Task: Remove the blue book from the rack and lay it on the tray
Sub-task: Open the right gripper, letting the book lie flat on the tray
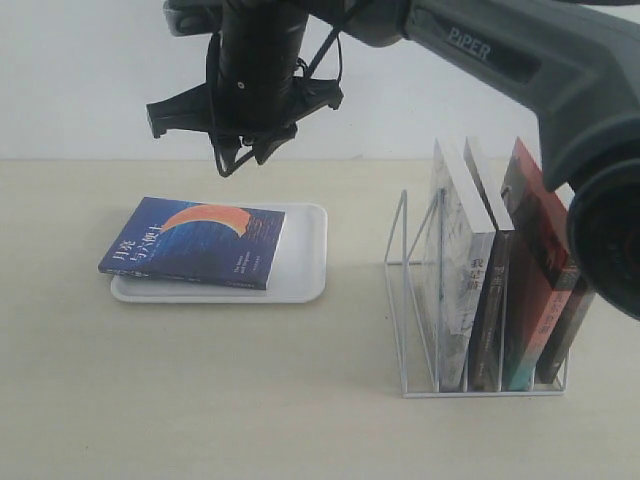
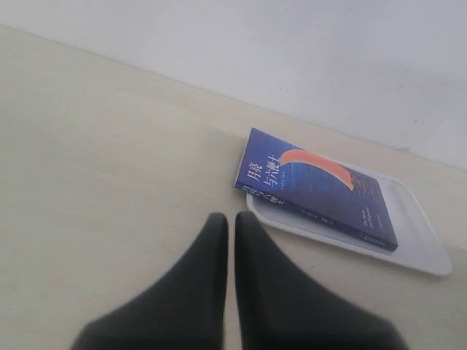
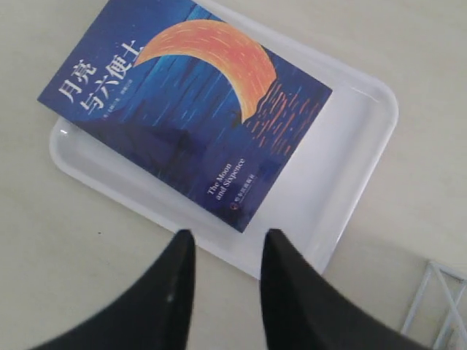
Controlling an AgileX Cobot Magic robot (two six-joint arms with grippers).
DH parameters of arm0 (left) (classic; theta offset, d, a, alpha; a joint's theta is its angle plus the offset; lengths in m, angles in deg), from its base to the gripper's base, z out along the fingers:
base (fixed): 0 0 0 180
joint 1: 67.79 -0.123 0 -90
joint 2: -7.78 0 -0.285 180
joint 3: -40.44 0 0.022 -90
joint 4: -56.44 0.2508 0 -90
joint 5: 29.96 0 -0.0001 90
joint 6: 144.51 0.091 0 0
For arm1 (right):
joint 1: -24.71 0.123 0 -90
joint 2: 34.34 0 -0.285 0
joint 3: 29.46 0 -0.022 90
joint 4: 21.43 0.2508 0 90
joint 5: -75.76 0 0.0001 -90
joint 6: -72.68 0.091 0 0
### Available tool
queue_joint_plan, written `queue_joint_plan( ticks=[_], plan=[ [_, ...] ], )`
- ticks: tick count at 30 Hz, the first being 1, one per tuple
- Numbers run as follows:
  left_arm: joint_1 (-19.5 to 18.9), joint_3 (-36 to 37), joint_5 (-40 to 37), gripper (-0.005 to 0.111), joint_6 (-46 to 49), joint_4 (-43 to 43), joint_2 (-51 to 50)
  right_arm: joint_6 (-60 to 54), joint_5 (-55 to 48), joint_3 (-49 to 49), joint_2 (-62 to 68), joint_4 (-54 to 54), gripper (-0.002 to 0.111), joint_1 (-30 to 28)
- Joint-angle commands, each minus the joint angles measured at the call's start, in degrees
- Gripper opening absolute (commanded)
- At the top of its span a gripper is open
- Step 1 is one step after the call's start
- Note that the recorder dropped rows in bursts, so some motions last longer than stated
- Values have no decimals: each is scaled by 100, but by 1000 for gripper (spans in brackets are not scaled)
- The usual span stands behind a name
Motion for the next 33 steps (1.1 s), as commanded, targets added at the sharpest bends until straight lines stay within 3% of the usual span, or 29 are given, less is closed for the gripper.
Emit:
queue_joint_plan(
  ticks=[1, 23, 33],
  plan=[
    [-6, -6, 66, 4, 4, 3, 18, -93, -33, -33, -68, -234, 0, -4],
    [-6, -6, 66, 4, 4, 3, 18, -133, -24, -33, -68, -260, 0, -4],
    [-6, -6, 66, 4, 4, 3, 18, -121, 899, -33, -68, -260, 0, -4]
  ],
)
